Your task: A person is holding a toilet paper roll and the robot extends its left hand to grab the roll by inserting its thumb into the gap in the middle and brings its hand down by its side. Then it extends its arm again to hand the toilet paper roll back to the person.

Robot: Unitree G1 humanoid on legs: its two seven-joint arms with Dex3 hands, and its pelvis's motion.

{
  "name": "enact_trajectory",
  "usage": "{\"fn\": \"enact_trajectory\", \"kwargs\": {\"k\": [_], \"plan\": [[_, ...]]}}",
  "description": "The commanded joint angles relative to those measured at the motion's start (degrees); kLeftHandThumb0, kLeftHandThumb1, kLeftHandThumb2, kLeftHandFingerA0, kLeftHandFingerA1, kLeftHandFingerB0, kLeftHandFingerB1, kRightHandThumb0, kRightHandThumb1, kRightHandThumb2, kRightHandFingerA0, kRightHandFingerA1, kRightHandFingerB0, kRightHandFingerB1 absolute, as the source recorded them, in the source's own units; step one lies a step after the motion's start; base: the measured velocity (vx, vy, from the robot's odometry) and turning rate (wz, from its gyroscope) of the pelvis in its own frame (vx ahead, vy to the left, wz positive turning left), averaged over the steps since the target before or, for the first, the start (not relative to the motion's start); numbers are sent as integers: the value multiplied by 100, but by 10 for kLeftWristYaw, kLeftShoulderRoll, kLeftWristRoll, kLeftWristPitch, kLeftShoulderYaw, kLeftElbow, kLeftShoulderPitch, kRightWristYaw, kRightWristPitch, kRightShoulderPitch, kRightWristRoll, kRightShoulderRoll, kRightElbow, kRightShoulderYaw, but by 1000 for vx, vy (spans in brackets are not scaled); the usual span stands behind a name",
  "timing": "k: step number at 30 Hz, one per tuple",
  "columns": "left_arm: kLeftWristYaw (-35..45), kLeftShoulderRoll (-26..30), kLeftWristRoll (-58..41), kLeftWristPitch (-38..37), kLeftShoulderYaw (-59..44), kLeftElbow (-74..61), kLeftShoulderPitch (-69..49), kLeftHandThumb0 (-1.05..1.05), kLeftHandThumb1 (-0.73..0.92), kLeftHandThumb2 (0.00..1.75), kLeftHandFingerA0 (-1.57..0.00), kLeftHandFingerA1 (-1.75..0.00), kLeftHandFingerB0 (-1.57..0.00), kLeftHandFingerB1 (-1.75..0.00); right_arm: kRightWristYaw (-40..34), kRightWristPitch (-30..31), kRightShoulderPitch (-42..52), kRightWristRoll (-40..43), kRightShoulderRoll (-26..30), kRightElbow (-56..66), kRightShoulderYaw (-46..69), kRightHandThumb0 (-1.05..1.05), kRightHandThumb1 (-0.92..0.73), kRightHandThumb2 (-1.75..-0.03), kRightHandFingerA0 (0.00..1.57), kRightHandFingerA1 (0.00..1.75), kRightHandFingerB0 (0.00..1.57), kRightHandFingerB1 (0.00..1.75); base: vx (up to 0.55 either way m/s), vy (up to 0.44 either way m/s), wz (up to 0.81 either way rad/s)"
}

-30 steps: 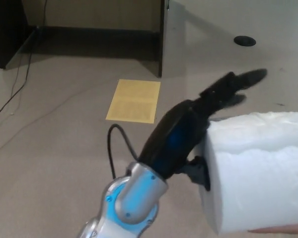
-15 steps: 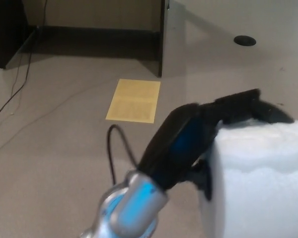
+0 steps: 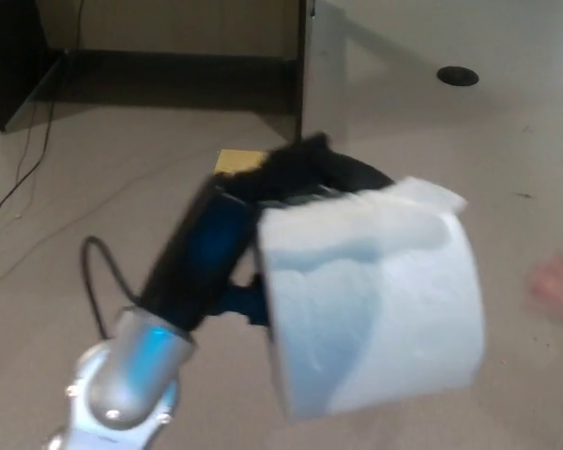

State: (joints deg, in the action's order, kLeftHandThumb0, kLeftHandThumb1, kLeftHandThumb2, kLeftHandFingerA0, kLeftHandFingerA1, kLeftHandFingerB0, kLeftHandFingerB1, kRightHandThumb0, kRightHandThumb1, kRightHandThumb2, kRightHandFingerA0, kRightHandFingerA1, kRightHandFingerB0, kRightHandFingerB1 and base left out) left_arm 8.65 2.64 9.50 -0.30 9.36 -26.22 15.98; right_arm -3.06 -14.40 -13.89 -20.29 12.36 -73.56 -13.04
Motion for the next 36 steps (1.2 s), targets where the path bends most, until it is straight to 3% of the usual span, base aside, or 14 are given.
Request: {"fn": "enact_trajectory", "kwargs": {"k": [1, 2, 8, 16, 17, 20, 27, 32, 36], "plan": [[13, 20, -49, -28, -42, -26, -36, -6, 72, 91, -103, -136, -78, -122, -4, -8, 7, 1, 13, 1, 3, -33, -66, -60, 73, 60, 59, 45, 0, 0, 0], [20, 32, -73, 5, -75, -41, -76, -20, 85, 67, -101, -136, -79, -123, -1, -2, 1, 4, 22, 2, 7, -32, -66, -60, 76, 65, 59, 44, 0, 0, 0], [42, 80, -113, -30, -185, 14, -174, -18, 85, 65, -103, -136, -77, -121, 4, -3, -13, 8, 29, 2, 16, -34, -66, -60, 74, 62, 59, 46, 0, 0, 0], [57, 116, -127, -224, -299, 240, -292, -6, 83, 71, -99, -141, -75, -124, -2, -3, -9, 5, 26, 2, 15, -35, -67, -60, 74, 64, 60, 46, 0, 0, 0], [40, 131, -105, -245, -310, 302, -298, -12, 82, 72, -96, -145, -76, -127, 0, -3, -11, 6, 25, 0, 16, -35, -66, -60, 75, 66, 59, 46, 0, 0, 0], [-13, 171, -47, -322, -314, 462, -295, -2, 76, 85, -89, -141, -73, -126, 4, -3, -13, 6, 28, 2, 15, -35, -67, -60, 74, 65, 59, 46, 0, 0, 0], [-147, 250, 67, -304, -241, 667, -279, -12, 80, 71, -82, -136, -73, -123, 1, 0, -22, 3, 29, 1, 13, -33, -66, -60, 75, 63, 60, 46, 0, 0, 0], [-197, 266, 84, -312, -212, 742, -267, -14, 83, 64, -82, -137, -72, -126, 0, -2, -27, 1, 29, 2, 11, -33, -66, -60, 74, 63, 59, 46, 0, 0, 0], [-216, 274, 90, -293, -187, 775, -273, -14, 78, 63, -87, -133, -74, -117, 3, -1, -27, 7, 23, 1, 15, -32, -66, -59, 74, 68, 59, 46, 0, 0, 0]]}}
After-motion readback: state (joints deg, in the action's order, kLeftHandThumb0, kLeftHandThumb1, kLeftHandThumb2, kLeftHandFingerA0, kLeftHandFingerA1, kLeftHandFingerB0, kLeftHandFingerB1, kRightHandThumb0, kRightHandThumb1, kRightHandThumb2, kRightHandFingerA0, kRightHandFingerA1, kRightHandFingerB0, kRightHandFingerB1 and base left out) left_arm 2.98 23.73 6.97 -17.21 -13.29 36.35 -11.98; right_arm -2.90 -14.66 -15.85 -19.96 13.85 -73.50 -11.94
